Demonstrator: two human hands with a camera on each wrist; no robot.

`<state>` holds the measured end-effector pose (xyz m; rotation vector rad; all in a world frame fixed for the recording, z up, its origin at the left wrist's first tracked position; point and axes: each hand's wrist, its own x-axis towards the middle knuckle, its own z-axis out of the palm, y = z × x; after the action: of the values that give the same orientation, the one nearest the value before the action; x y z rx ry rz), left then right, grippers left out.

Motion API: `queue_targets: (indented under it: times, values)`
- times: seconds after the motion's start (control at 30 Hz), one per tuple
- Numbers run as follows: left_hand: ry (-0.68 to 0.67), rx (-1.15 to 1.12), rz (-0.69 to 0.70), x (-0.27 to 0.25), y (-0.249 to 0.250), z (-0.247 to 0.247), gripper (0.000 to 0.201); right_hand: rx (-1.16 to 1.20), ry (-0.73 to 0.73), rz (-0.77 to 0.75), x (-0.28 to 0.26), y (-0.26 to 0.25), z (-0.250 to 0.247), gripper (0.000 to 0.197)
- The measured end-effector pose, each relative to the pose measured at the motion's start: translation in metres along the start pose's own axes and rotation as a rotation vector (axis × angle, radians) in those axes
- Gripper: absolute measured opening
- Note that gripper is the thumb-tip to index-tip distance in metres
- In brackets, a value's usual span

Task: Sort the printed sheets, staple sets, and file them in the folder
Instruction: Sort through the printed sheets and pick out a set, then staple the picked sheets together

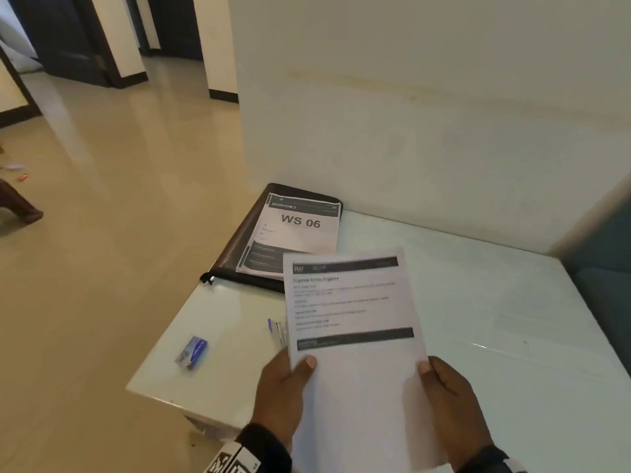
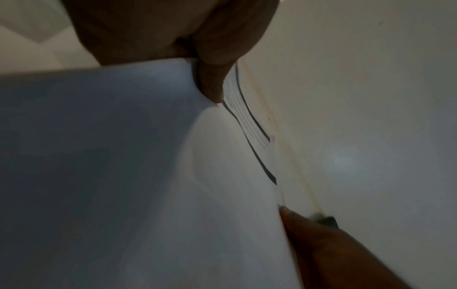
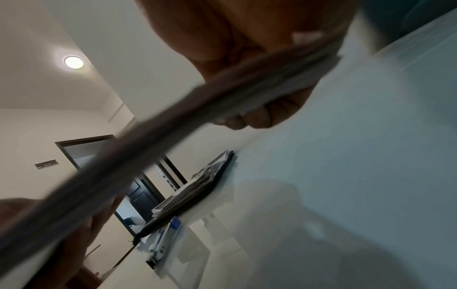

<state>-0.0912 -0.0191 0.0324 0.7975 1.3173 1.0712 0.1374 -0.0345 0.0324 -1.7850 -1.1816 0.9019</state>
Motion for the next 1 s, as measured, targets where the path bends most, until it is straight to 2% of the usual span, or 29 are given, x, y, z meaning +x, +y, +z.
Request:
queue_targets:
  times: [0.07,0.13,0.17,0.23,0.3,0.37,0.47,0.57,0.73,0.83,0.9,0.93,1.0]
  values:
    - [0.073,-0.034,0.056,0.009,0.019,-0.019,0.018,0.109,0.014,0.023,0.009,-0.016,0.018,0.039]
    - [0.196,-0.13,0.12,0.017,0.037,-0.049,0.019,0.169,-0.043,0.112,0.02,-0.027,0.041,0.046]
    - [0.27,-0.176,0.146,0.02,0.045,-0.064,0.02,0.172,-0.09,0.151,0.026,-0.028,0.053,0.043]
    - [0.398,-0.272,0.199,0.024,0.056,-0.096,0.023,0.031,-0.196,0.131,0.038,-0.027,0.083,0.023]
    - [0.486,-0.355,0.245,0.025,0.064,-0.121,0.028,-0.303,-0.316,0.007,0.045,-0.03,0.113,0.014]
    - [0.564,-0.387,0.29,0.026,0.067,-0.135,0.031,-0.574,-0.375,-0.07,0.046,-0.04,0.139,0.037]
    - [0.645,-0.38,0.317,0.028,0.065,-0.143,0.026,-0.737,-0.396,-0.06,0.046,-0.052,0.17,0.065]
    - [0.65,-0.348,0.31,0.03,0.062,-0.14,0.019,-0.825,-0.401,-0.08,0.045,-0.054,0.19,0.071]
    - [0.638,-0.326,0.326,0.033,0.06,-0.133,0.021,-0.869,-0.326,-0.154,0.046,-0.053,0.196,0.027]
    - [0.599,-0.313,0.325,0.034,0.06,-0.123,0.021,-0.857,-0.349,-0.079,0.053,-0.042,0.168,0.026]
    - [0.519,-0.301,0.298,0.034,0.059,-0.107,0.019,-0.85,-0.365,-0.003,0.056,-0.031,0.132,0.026]
    - [0.472,-0.283,0.28,0.033,0.057,-0.096,0.018,-0.795,-0.36,0.067,0.055,-0.024,0.11,0.023]
    - [0.365,-0.224,0.263,0.031,0.055,-0.072,0.019,-0.513,-0.308,0.264,0.052,-0.011,0.057,0.017]
